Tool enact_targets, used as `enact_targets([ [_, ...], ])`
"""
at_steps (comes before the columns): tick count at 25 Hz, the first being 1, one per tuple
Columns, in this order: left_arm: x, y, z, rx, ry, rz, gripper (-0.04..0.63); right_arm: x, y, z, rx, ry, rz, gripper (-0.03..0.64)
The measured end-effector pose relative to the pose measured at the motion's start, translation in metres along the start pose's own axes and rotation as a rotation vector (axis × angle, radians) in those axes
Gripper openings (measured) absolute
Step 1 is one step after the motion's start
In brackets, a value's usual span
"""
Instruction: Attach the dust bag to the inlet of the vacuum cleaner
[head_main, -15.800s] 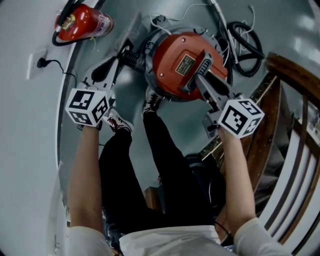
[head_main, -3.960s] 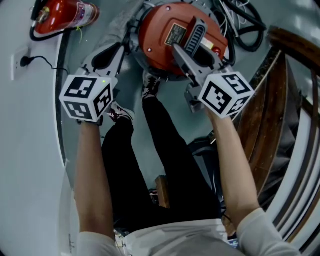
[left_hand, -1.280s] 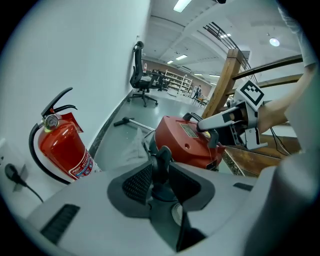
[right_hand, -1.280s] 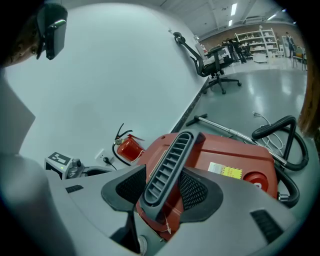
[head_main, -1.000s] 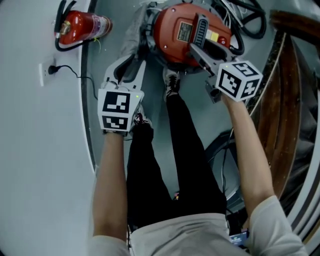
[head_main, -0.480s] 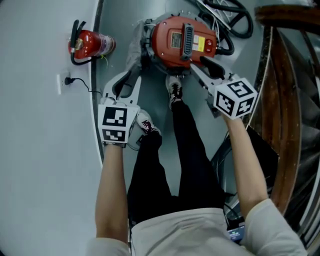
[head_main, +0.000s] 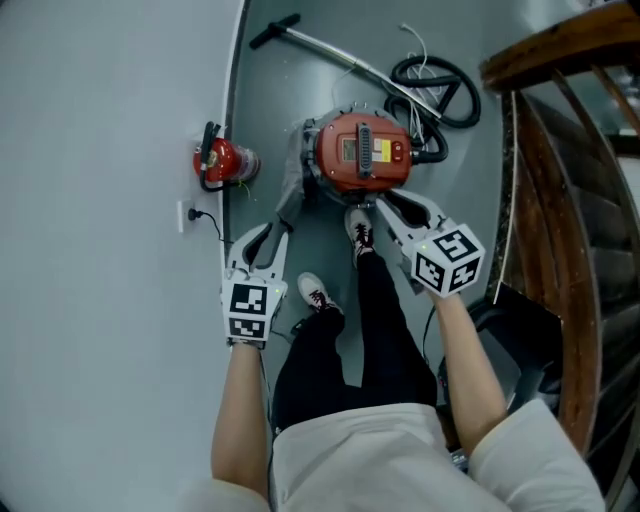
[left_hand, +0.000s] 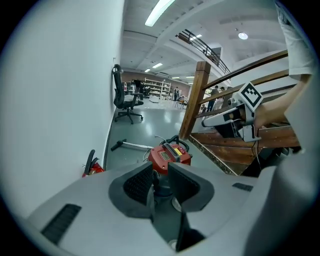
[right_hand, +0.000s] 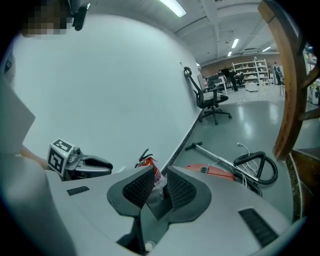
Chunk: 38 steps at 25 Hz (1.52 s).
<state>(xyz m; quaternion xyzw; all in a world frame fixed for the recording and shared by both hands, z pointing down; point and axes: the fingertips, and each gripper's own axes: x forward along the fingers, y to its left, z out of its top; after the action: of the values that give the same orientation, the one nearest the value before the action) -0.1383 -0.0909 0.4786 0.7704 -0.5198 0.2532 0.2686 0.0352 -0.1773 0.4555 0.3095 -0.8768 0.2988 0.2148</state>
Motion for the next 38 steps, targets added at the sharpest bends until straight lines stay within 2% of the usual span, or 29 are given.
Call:
enact_targets([
  [5, -0.046, -0.007, 0.047, -0.002, -0.05, 0.046, 0.078, -0.049, 0.029, 0.027, -0.084, -0.011, -0.049, 0.067],
  [9, -0.074, -0.014, 0.085, 0.049, -0.078, 0.07, 0.035, -0.077, 0.05, 0.057, -0.134, -0.075, -0.073, 0.054],
  [11, -0.088, -0.021, 0.101, 0.059, -0.088, 0.062, 0.018, -0.09, 0.061, 0.07, -0.167, -0.1, -0.08, 0.051],
  [14, -0.112, -0.028, 0.121, 0.02, -0.114, 0.031, 0.011, -0.107, 0.082, 0.087, -0.249, -0.116, -0.072, 0.041],
  [16, -0.126, -0.031, 0.137, 0.025, -0.134, 0.021, 0.002, -0.117, 0.093, 0.099, -0.314, -0.114, -0.061, 0.038],
  [23, -0.175, -0.058, 0.183, 0.127, -0.196, -0.042, 0.002, -0.163, 0.123, 0.139, -0.503, -0.125, -0.036, 0.035],
  [26, -0.201, -0.069, 0.207, 0.162, -0.247, -0.056, 0.002, -0.183, 0.136, 0.157, -0.553, -0.151, -0.023, 0.035],
  [32, -0.254, -0.076, 0.24, 0.232, -0.371, 0.043, 0.002, -0.222, 0.164, 0.19, -0.62, -0.212, -0.023, 0.035],
  [38, -0.292, -0.098, 0.258, 0.338, -0.404, 0.075, 0.002, -0.255, 0.193, 0.207, -0.726, -0.227, -0.019, 0.032],
])
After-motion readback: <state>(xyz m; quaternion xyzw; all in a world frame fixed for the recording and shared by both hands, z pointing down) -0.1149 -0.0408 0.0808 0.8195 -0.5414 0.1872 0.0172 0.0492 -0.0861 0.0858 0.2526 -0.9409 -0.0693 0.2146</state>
